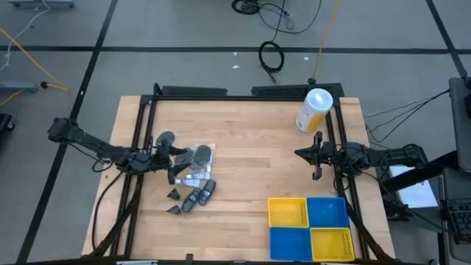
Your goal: Pick & Place Travel size toiletries
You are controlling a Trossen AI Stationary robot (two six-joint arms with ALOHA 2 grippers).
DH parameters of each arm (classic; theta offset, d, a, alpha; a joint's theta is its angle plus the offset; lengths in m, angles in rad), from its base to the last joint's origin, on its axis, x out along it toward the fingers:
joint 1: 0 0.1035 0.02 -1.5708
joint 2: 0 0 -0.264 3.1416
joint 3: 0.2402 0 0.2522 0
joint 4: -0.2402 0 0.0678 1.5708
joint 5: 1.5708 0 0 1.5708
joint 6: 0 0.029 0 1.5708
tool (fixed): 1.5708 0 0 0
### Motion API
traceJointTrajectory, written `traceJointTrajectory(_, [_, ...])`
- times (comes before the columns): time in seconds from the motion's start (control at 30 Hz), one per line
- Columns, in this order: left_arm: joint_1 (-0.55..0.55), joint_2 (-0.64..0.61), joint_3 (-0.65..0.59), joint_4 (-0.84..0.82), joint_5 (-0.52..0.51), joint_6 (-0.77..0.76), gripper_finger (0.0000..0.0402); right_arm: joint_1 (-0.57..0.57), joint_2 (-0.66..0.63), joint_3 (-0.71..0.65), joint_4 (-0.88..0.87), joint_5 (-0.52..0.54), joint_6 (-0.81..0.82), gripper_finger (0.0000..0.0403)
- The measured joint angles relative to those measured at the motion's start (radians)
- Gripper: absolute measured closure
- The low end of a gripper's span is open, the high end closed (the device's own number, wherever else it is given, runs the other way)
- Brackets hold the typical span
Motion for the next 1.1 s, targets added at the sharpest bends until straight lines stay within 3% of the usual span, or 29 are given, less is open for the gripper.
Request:
traceJointTrajectory(0.17, [0.0, 0.0, 0.0, 0.0, 0.0, 0.0, 0.0119, 0.0, 0.0, 0.0, 0.0, 0.0, 0.0, 0.0399])
traceJointTrajectory(0.37, [0.013, 0.0, 0.0, -0.001, -0.084, 0.017, 0.0119, 0.0, 0.0, 0.0, 0.0, 0.0, 0.0, 0.0399])
traceJointTrajectory(1.1, [0.02, 0.003, 0.0, 0.038, -0.076, 0.019, 0.0119, 0.0, 0.0, 0.0, 0.009, 0.0, 0.0, 0.0399])
